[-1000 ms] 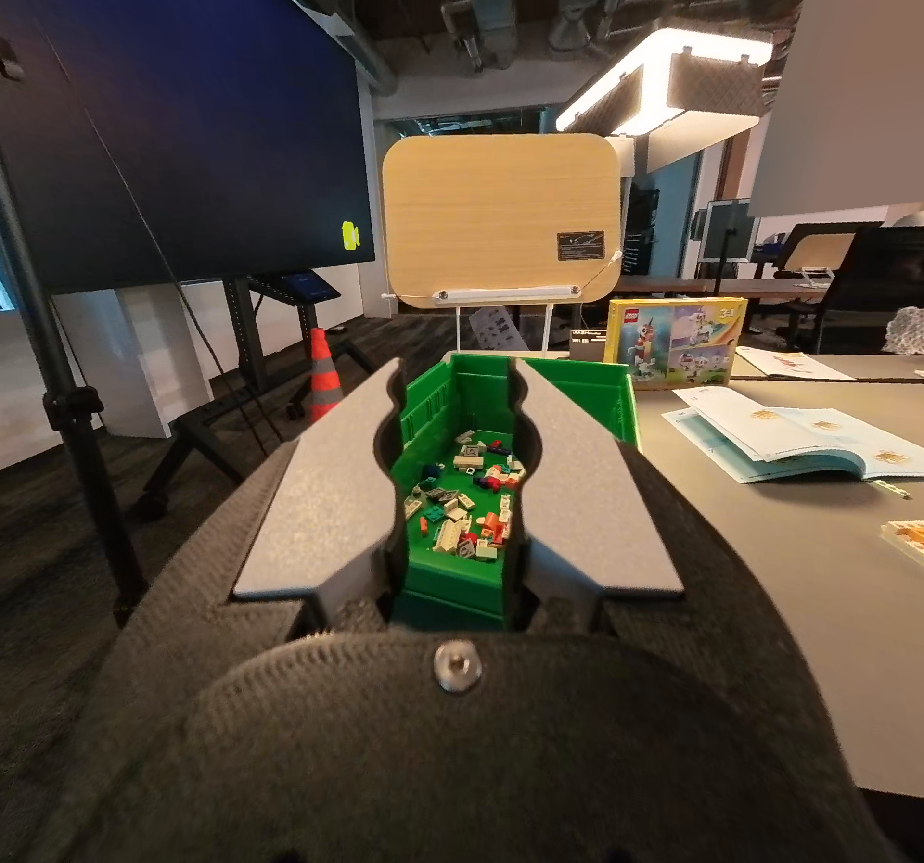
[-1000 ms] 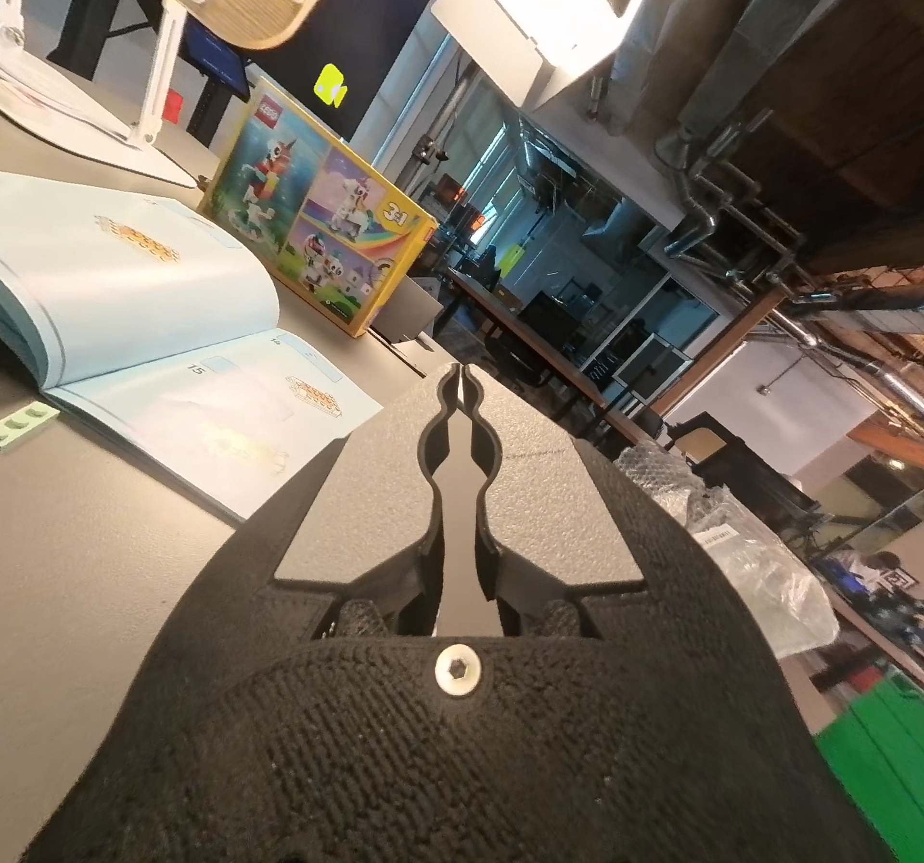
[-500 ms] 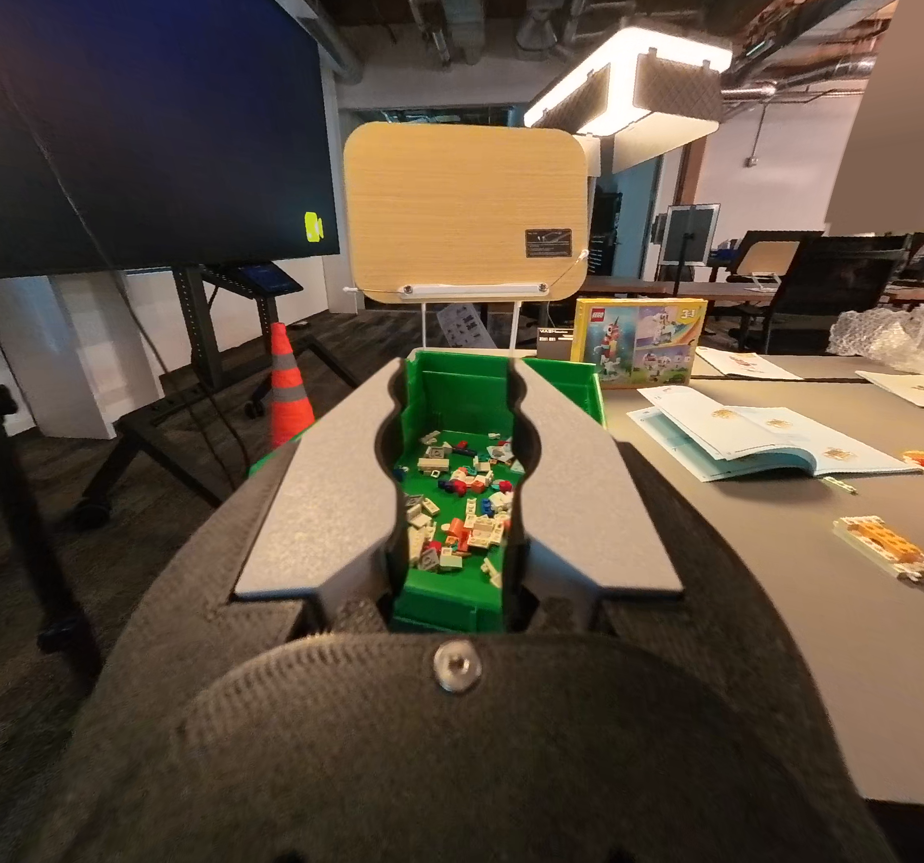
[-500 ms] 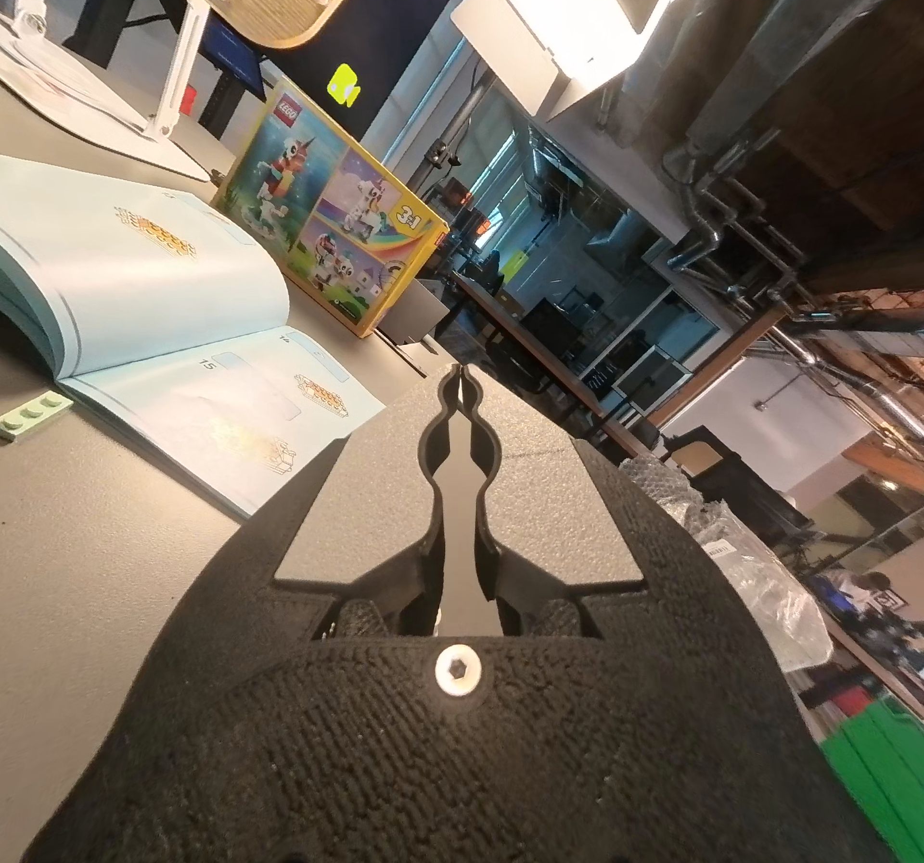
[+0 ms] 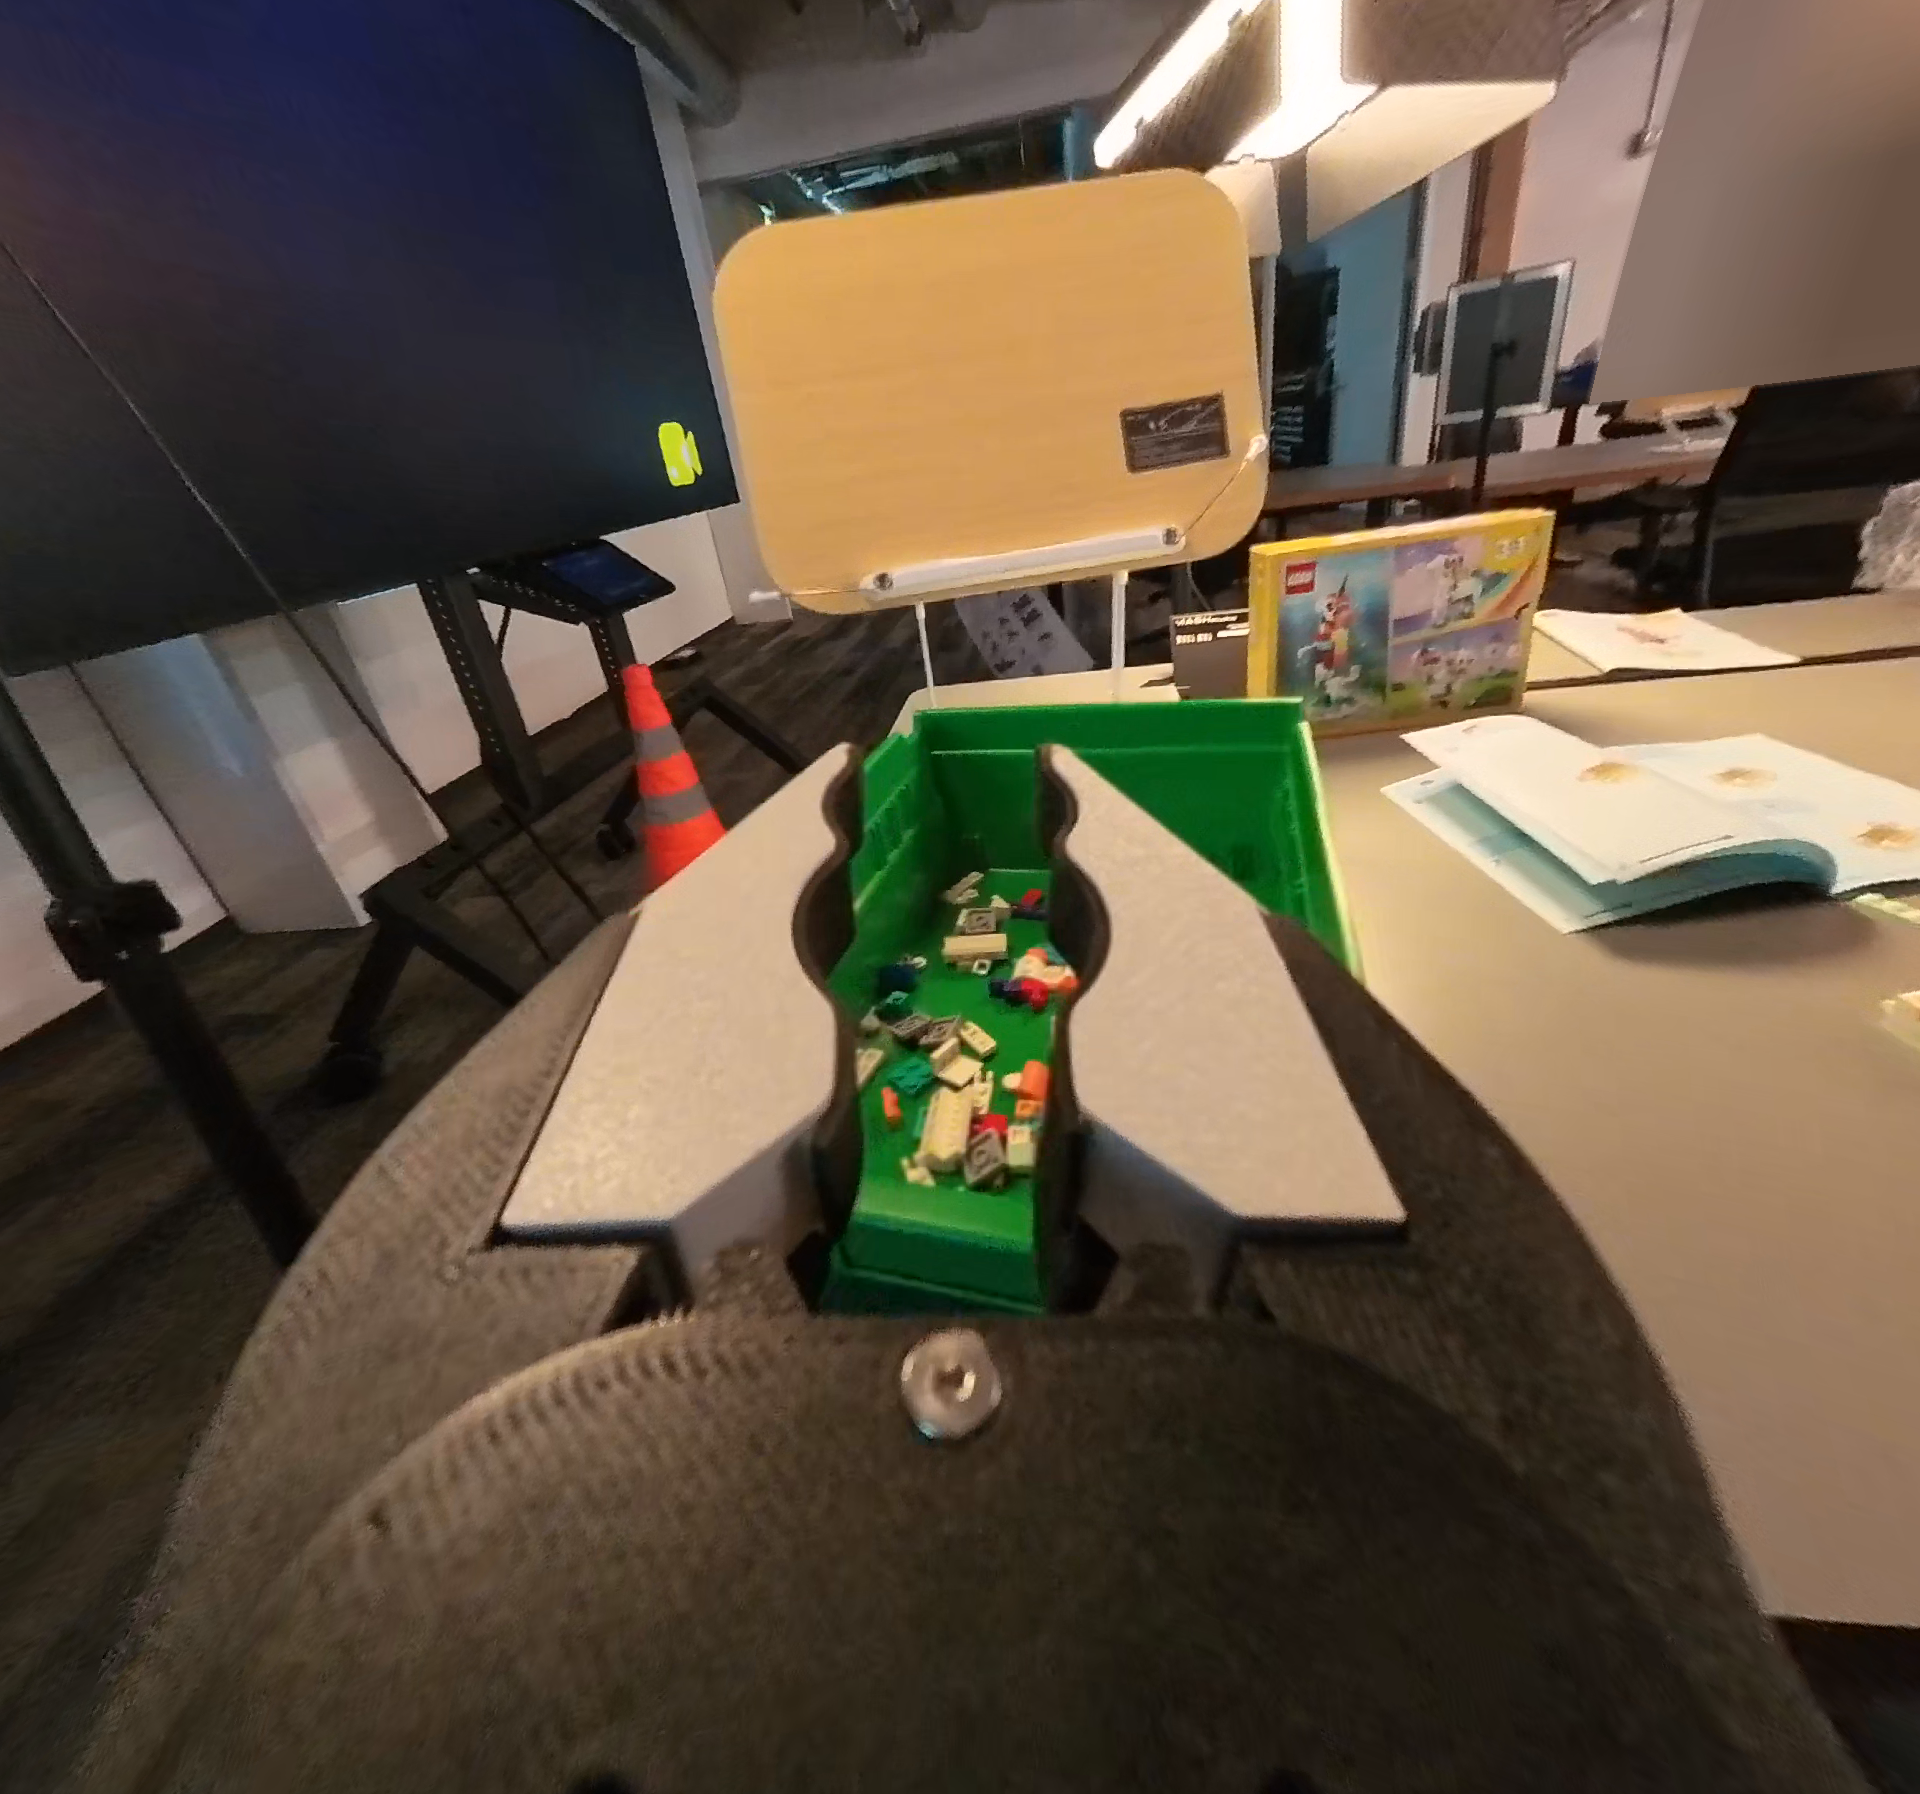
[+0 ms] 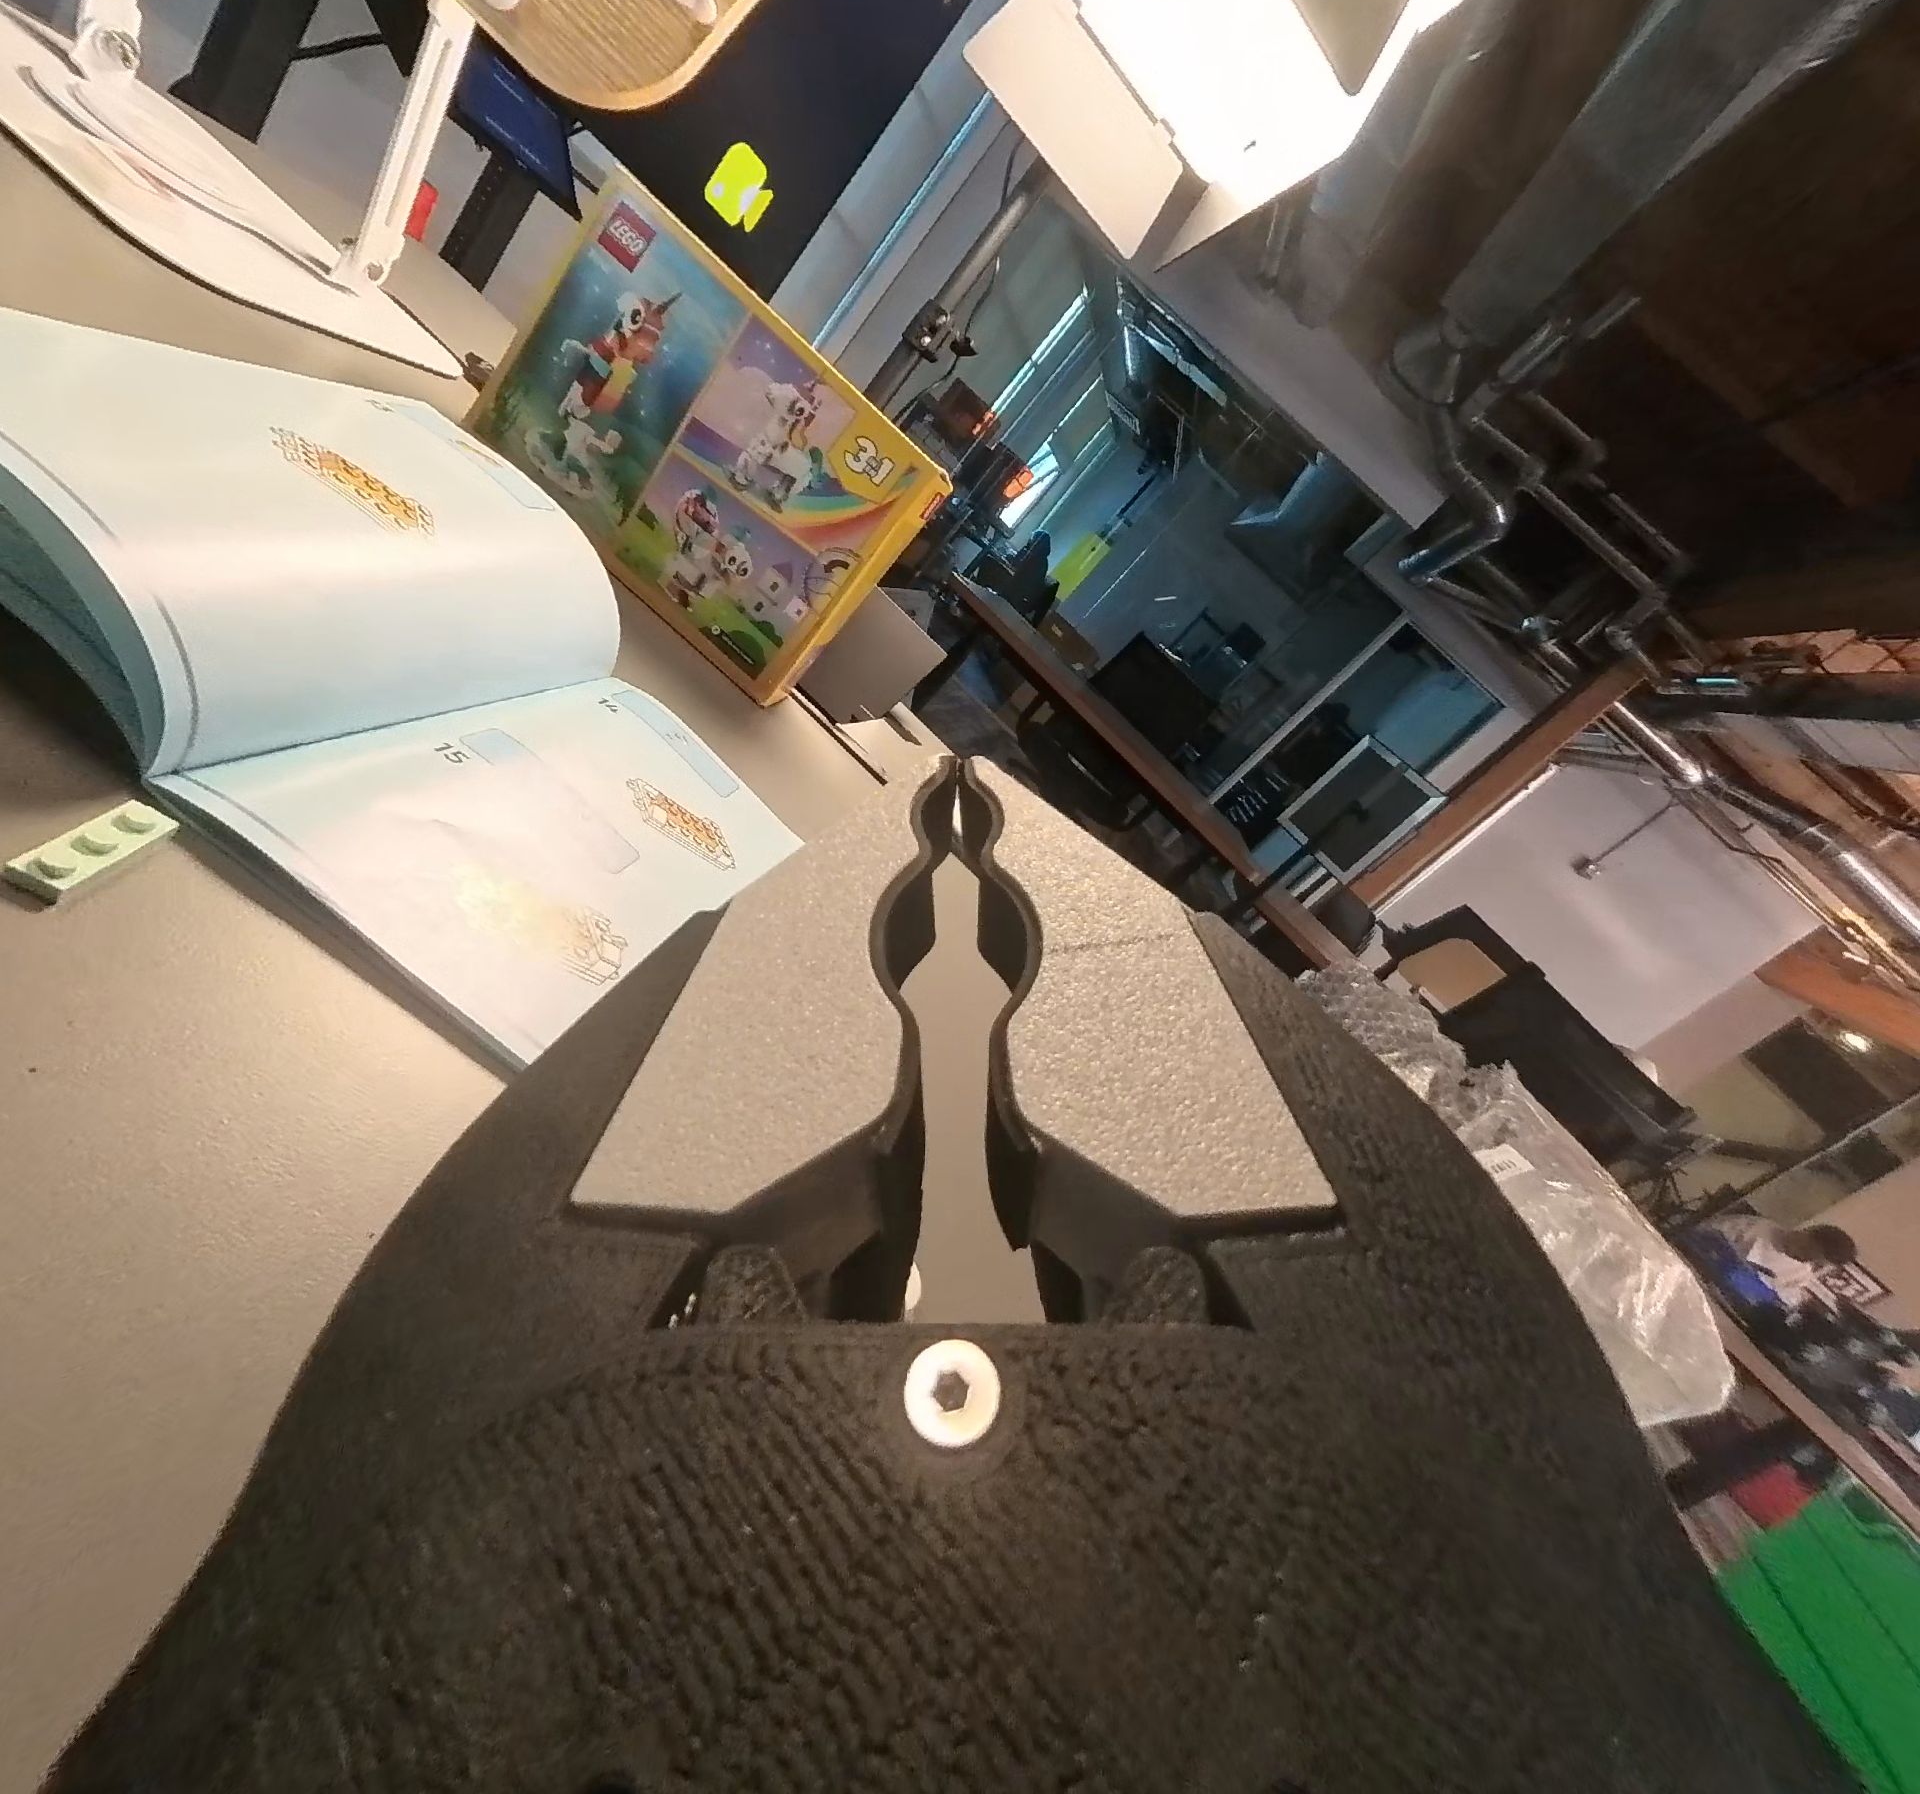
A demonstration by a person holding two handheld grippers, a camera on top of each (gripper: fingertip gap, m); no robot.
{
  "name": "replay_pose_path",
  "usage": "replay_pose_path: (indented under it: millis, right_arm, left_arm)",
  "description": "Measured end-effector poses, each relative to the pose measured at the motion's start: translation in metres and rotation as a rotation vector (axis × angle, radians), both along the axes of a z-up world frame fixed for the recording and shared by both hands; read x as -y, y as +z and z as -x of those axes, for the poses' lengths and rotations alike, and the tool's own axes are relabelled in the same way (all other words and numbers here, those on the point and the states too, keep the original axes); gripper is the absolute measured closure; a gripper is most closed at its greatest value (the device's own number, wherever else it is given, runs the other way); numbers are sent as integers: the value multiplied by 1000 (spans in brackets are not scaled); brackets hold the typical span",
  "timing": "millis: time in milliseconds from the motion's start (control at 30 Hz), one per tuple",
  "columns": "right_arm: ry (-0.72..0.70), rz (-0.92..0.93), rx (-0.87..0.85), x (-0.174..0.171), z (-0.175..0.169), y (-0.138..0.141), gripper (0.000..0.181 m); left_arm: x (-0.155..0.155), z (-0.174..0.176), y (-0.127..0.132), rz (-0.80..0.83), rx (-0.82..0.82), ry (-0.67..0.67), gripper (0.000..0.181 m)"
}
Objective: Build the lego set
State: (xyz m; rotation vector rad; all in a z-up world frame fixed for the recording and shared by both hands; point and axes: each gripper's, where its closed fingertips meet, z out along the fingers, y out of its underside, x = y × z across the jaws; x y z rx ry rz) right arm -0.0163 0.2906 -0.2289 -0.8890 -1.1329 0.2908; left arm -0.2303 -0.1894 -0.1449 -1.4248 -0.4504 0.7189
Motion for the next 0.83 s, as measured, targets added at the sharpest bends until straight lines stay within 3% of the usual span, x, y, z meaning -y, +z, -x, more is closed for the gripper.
replay_pose_path:
  millis: [33,333,500,667,833]
  right_arm:
    - [1,-1,2,0,0,0,181]
    - [8,-3,16,1,2,-2,181]
    - [15,-13,27,3,4,-3,181]
    - [27,-21,32,6,6,-4,181]
    - [39,-14,26,7,6,-3,181]
  left_arm:
    - [1,2,0,10,3,6,150]
    - [4,6,-7,-8,46,9,149]
    - [-15,15,-18,41,91,-38,147]
    - [-74,48,-46,279,244,-195,149]
    - [-136,96,-102,668,440,-324,152]
